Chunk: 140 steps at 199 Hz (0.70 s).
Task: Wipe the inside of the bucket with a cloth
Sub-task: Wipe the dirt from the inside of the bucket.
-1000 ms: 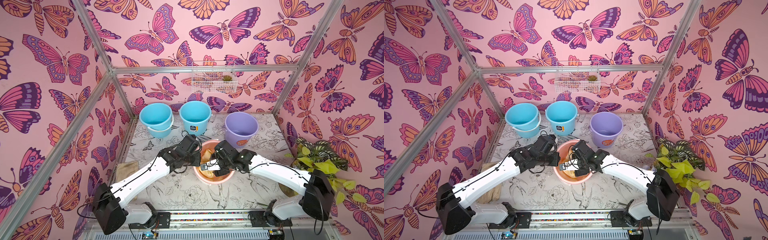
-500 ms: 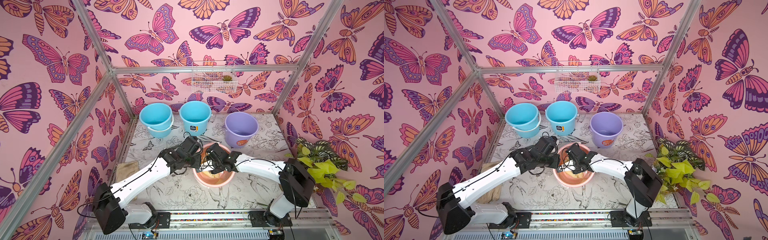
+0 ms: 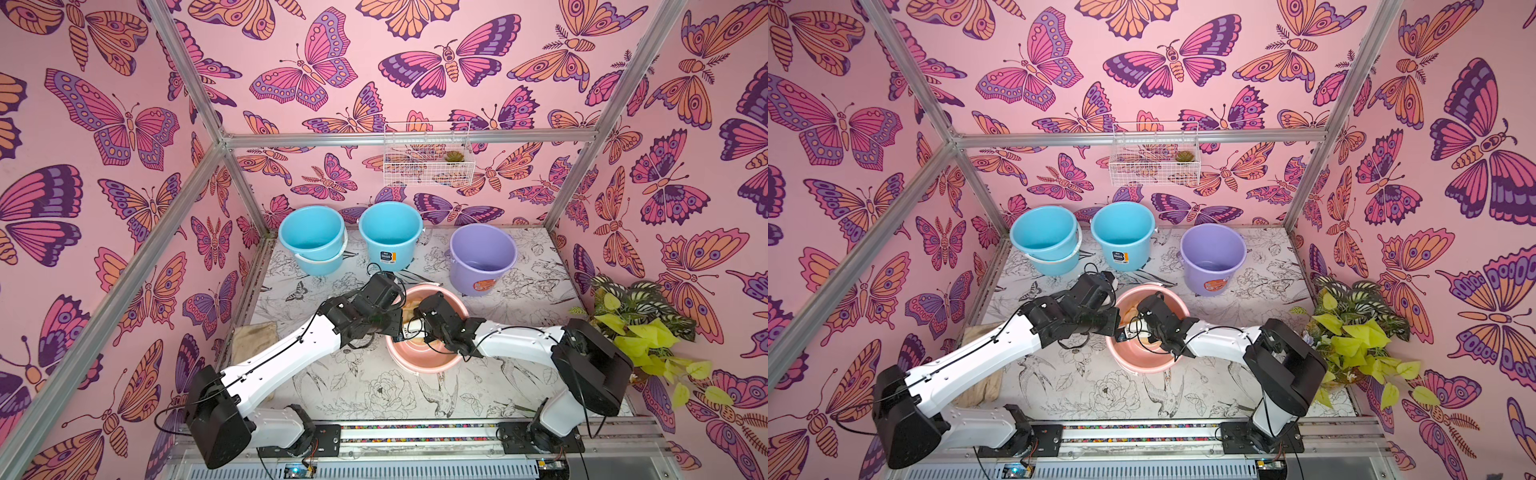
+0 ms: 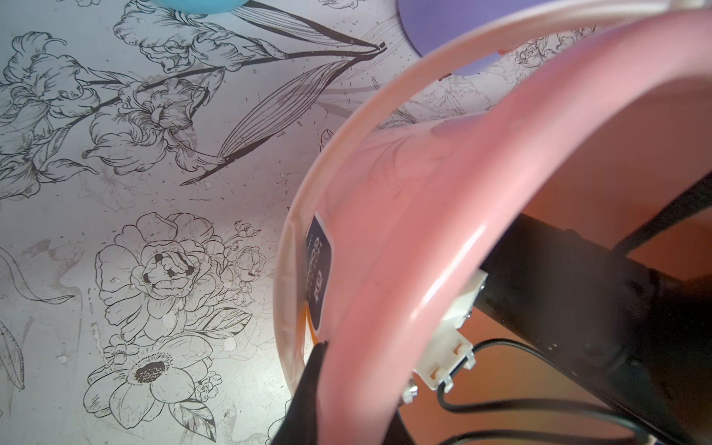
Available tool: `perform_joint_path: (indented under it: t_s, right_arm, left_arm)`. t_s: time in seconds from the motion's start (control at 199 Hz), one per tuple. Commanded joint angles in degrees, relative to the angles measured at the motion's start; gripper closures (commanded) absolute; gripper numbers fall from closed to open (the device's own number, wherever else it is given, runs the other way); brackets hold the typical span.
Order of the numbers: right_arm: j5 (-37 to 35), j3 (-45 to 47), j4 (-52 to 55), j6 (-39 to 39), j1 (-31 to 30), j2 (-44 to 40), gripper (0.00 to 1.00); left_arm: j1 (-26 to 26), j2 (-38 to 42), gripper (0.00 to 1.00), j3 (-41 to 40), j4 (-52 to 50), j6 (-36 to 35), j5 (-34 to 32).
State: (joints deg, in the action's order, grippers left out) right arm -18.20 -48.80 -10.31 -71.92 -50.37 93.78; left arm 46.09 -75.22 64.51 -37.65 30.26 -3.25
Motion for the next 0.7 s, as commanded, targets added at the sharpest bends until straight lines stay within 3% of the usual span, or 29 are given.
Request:
perform_joint_path:
  t_s: [0.0, 0.261, 0.402, 0.578, 0.698]
  right_arm:
    - [-8.1, -1.0, -1.3, -7.3, -0.8, 0.3, 1.00]
    - [-8.2, -6.4, 30.2, -2.1, -0.9, -1.3, 1.00]
    - [-4.4, -9.6, 43.9, 3.6, -1.1, 0.3, 1.00]
    - [1.5, -12.3, 53.9, 9.2, -2.5, 2.6, 1.00]
    - [9.5, -14.2, 58.1, 12.6, -2.7, 4.2, 1.00]
  left_arm:
    - [1.6, 0.9, 1.00, 0.2, 4.0, 0.8, 1.6]
    - [2.0, 1.7, 1.00, 0.6, 2.4, 0.2, -2.3]
    - [2.6, 1.6, 1.00, 1.4, 1.2, -0.6, -4.9]
    - [3.2, 0.2, 1.00, 2.5, 0.2, -1.5, -6.6]
    - [3.7, -0.5, 1.00, 3.2, 0.3, -2.1, -7.0]
